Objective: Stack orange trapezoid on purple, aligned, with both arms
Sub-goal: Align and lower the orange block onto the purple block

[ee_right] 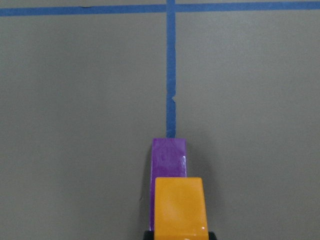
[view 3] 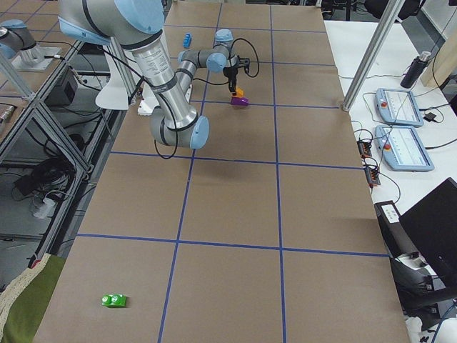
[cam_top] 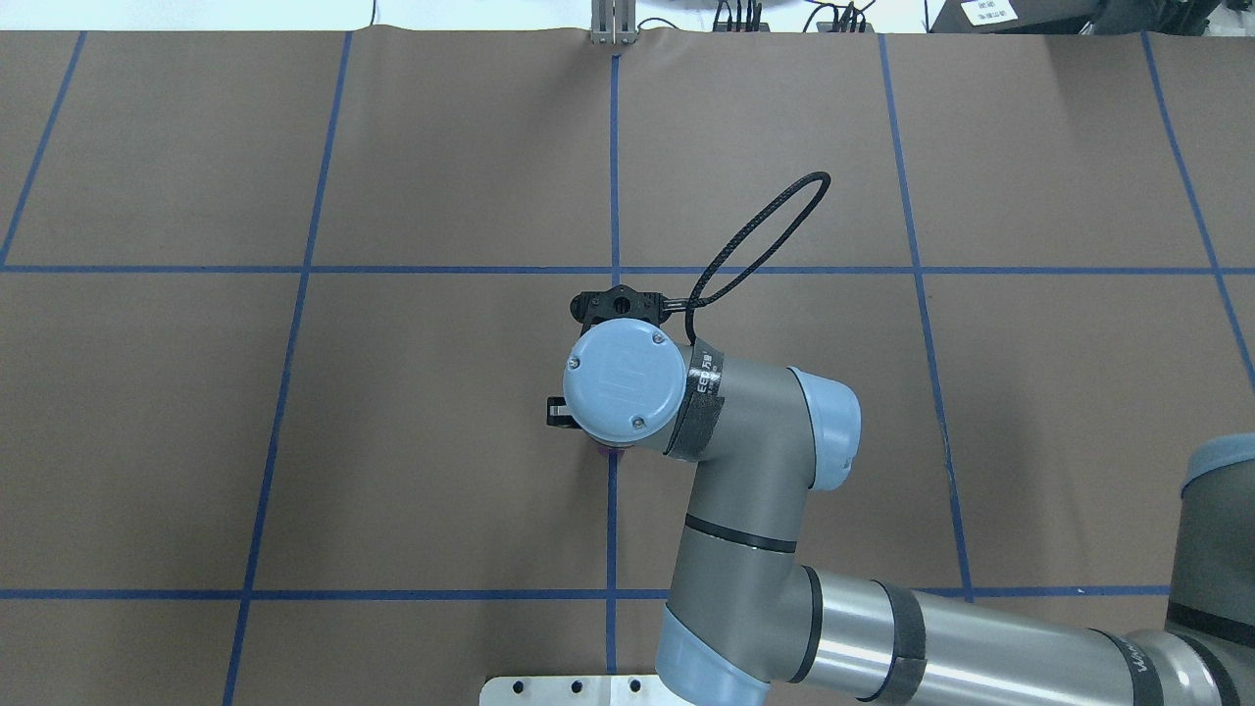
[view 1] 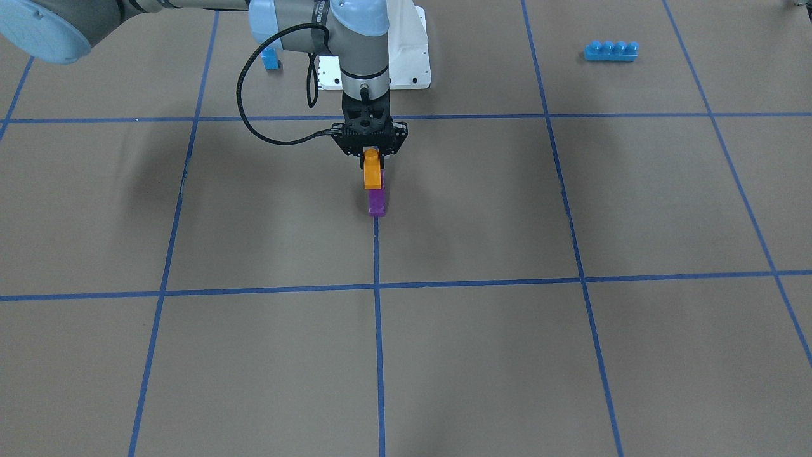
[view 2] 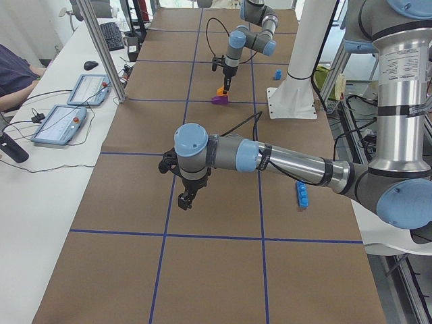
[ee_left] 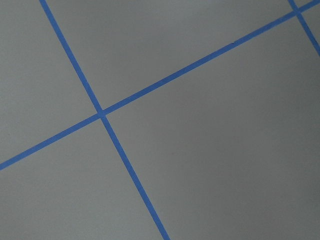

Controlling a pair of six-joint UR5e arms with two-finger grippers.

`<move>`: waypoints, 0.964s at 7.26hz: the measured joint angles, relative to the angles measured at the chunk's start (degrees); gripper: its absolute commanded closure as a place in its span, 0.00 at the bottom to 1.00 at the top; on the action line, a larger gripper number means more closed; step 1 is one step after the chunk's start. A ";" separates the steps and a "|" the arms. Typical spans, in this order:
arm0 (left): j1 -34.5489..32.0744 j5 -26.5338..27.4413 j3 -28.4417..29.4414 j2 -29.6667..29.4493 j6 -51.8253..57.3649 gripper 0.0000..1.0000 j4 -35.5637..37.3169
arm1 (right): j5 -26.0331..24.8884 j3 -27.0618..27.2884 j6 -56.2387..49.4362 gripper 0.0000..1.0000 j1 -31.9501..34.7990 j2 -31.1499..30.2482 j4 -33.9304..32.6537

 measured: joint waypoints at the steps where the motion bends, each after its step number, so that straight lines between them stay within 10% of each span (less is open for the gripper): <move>1: 0.00 0.02 0.00 0.00 0.00 0.00 0.00 | -0.28 -0.36 -0.38 1.00 -0.10 0.10 -0.01; 7: 0.08 0.03 0.06 -0.16 -0.13 0.00 0.00 | -0.49 -0.46 -0.84 1.00 -0.23 1.18 -0.01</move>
